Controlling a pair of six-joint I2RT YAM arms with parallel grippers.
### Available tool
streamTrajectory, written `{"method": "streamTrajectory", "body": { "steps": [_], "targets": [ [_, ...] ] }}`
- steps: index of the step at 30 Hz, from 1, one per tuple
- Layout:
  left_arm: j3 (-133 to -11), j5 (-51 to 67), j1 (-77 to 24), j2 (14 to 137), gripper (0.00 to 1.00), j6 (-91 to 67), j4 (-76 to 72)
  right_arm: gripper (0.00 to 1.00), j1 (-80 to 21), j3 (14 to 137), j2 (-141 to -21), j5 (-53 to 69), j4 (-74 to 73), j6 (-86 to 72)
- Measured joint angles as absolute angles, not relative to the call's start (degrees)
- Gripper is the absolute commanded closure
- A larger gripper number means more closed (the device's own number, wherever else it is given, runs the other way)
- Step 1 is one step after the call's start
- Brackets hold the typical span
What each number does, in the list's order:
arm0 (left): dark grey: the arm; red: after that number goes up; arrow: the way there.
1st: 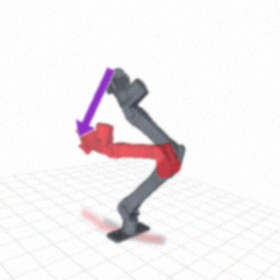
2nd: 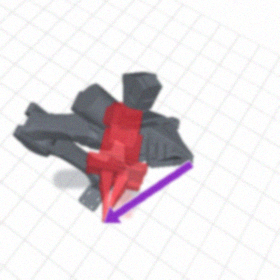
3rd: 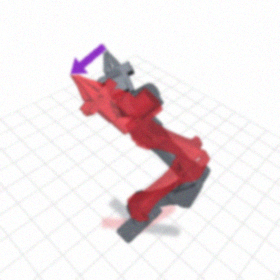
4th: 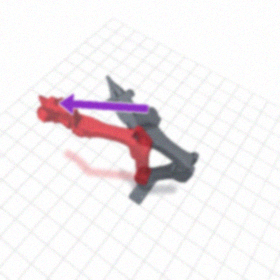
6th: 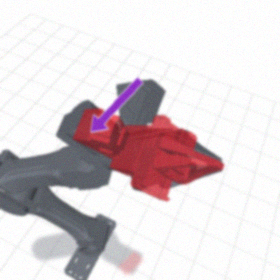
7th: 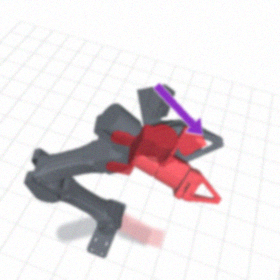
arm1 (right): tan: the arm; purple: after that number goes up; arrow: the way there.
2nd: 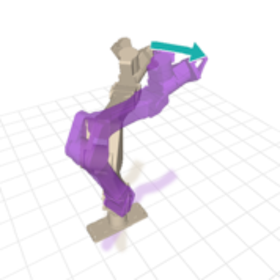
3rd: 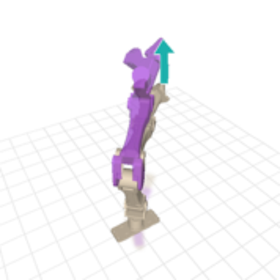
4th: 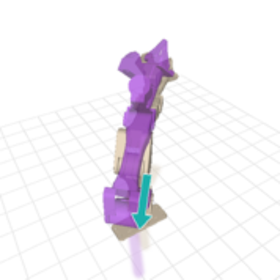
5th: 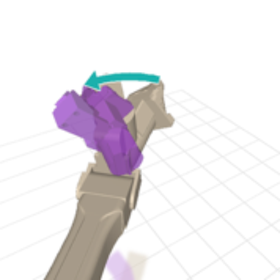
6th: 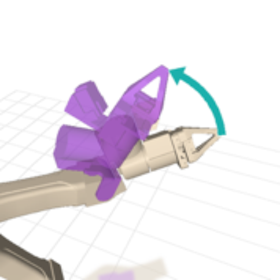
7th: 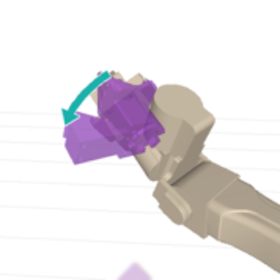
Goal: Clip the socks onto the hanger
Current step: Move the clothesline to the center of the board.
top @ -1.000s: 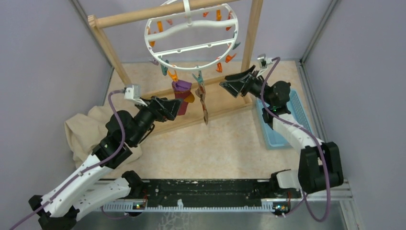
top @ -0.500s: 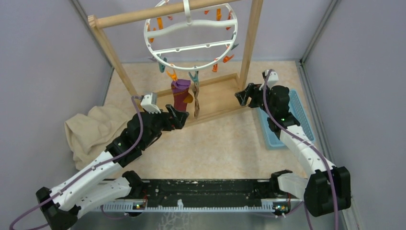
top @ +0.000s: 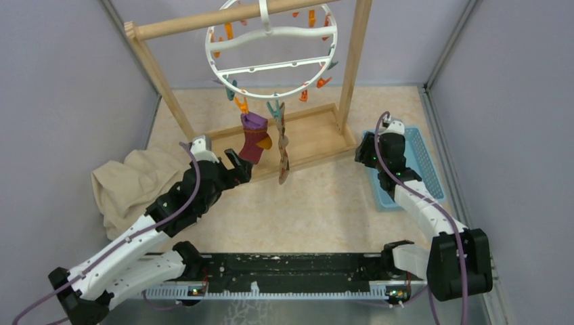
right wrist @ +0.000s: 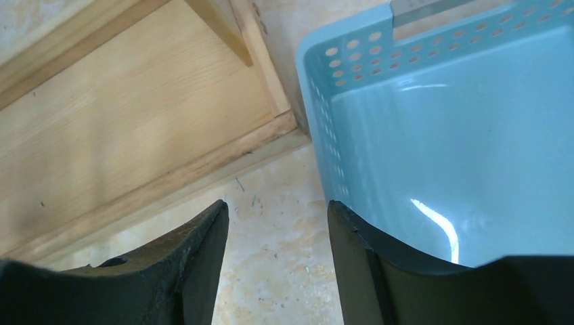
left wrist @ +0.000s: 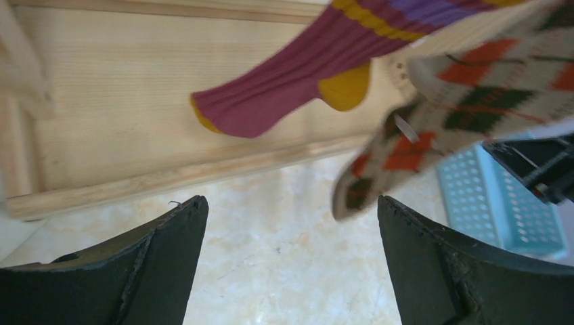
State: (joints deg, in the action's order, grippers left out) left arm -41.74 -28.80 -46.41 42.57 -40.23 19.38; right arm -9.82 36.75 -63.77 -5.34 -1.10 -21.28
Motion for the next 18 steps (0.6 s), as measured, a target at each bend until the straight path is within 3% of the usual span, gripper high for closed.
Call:
{"method": "streamTrajectory", "body": {
  "steps": [10,18],
  "targets": [
    [-52.0,-34.4,-43.0,58.2,0.01,-56.3,40.5,0.49,-9.8,35.2,-65.4,-2.4,1.5,-22.3],
    [-48.3,-24.7,-31.2,61.9,0.02,-62.1,42.4,0.5,-9.8,35.2,-65.4,-0.8,2.2,-22.6]
  ]
}}
